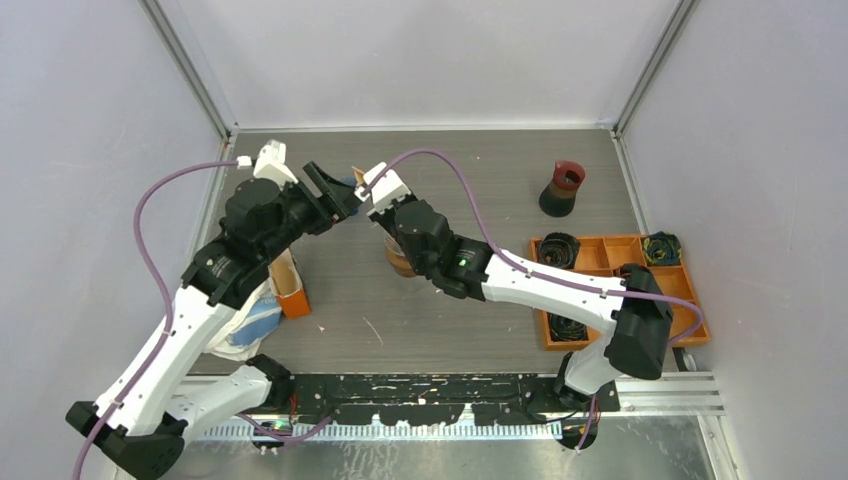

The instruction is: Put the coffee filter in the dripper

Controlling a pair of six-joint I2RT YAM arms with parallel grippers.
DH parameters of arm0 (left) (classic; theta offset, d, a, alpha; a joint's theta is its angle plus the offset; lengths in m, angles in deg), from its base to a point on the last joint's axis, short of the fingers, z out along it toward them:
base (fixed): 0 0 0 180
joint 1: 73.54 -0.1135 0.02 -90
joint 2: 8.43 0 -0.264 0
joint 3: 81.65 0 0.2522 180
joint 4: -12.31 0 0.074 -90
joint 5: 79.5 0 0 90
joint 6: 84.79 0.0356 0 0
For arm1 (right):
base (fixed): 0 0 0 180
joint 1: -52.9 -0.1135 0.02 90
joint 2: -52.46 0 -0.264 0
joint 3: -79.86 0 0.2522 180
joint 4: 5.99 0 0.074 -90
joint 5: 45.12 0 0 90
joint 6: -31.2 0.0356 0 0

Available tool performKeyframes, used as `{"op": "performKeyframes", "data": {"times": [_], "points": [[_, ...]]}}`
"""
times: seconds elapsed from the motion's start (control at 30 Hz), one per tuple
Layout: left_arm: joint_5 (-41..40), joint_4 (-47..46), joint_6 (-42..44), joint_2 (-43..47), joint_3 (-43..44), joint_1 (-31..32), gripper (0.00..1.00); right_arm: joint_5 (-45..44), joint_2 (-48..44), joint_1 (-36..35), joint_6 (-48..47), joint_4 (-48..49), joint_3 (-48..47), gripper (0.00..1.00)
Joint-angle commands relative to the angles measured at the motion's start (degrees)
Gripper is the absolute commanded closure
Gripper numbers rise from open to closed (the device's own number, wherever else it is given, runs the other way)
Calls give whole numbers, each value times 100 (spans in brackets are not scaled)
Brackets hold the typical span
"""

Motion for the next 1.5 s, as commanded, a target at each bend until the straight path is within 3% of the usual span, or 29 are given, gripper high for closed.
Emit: {"op": "performKeyframes", "data": {"times": [0.0,0.37,0.63,0.8,1.2,1.33,1.47], "points": [[256,-346,-114,-182,45,28,35,-149,-362,-28,490,-174,-357,99],[261,-411,-176,-610,109,127,44,-79,-380,-28,885,-527,-497,99],[-164,-442,-95,-824,183,415,47,-95,-366,-28,1081,-729,-566,99],[-451,-241,60,-994,321,654,57,-209,-319,-28,1172,-952,-709,99],[-882,609,416,-1013,680,764,92,-366,-418,-28,1753,-1928,-1015,99],[-790,836,450,-1061,739,764,100,-366,-447,-27,2112,-2313,-1131,98],[-648,1134,541,-1143,899,767,100,-324,-488,-28,2363,-2628,-1203,95]]}}
